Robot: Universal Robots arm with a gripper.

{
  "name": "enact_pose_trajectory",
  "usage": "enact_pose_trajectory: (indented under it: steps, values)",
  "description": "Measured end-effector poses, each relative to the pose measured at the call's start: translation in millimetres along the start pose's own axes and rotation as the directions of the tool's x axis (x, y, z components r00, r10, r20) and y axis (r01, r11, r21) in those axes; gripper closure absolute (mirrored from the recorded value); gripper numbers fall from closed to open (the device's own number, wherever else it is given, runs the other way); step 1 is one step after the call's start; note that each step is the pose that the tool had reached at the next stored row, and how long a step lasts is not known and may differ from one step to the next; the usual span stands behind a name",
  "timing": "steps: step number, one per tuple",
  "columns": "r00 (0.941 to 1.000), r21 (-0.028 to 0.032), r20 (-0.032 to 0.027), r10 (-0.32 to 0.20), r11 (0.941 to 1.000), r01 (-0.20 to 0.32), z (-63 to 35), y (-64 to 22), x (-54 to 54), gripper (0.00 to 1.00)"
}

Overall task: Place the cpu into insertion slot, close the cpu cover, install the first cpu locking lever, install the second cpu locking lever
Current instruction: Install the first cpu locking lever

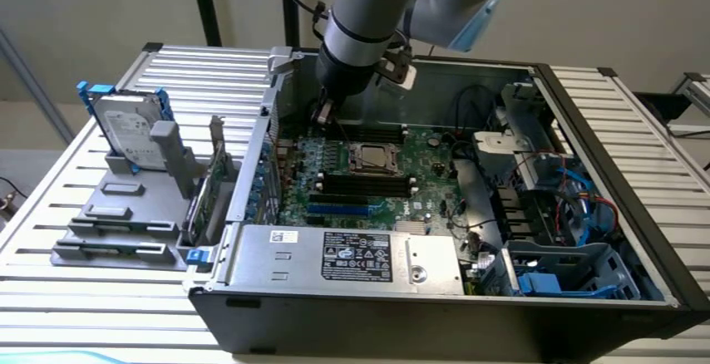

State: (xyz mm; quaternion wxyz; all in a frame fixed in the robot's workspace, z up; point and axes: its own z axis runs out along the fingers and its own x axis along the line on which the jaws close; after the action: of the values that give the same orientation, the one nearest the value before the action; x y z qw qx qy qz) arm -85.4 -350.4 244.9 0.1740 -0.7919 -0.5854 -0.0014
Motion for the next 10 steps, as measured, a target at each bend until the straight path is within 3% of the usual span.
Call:
enact_pose_trajectory:
  steps: [5,10]
  values:
    - [0.9982,-0.0089,-0.02,0.057,0.9983,-0.057,0.1,-0.3,-0.1,0.89]
    - [0.9951,-0.0091,-0.0289,0.095,0.9954,-0.095,0.3,-1.3,-0.4,0.89]
